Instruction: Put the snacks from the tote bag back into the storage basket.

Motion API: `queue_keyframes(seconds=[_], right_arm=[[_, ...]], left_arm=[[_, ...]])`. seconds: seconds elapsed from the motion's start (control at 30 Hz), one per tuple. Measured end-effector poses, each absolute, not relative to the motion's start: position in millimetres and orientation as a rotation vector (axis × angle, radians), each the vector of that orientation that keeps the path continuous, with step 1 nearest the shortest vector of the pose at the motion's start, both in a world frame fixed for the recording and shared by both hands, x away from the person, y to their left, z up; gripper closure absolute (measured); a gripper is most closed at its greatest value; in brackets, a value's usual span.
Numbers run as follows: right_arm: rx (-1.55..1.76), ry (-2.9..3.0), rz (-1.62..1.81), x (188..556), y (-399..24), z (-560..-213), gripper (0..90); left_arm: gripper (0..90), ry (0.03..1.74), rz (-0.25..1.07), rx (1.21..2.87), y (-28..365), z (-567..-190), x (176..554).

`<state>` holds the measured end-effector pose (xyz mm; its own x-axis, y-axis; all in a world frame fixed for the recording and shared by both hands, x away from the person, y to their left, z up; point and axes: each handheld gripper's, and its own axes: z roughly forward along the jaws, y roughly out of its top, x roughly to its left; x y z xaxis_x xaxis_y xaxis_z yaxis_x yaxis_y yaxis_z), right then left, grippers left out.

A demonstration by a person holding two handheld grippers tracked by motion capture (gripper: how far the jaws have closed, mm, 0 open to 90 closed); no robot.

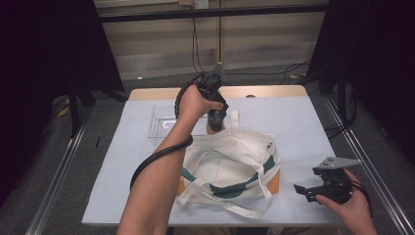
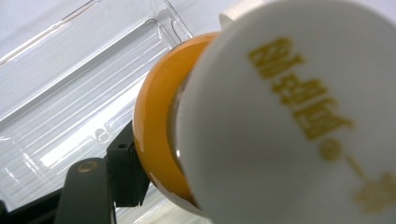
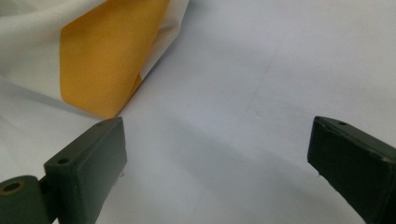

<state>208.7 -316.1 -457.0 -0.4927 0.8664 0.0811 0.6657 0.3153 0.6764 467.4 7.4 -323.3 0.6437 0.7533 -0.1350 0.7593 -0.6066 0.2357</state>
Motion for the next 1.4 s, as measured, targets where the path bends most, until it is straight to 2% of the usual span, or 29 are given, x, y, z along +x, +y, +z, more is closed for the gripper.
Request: queue_keyframes(seconds=[1.4], right_arm=[[1.372,2.293,0.957,209.0,-314.2,-457.2,4.3]], left_arm=[[31.5,1.248,-0.054,2.618,7.2,-341.1,468.3]])
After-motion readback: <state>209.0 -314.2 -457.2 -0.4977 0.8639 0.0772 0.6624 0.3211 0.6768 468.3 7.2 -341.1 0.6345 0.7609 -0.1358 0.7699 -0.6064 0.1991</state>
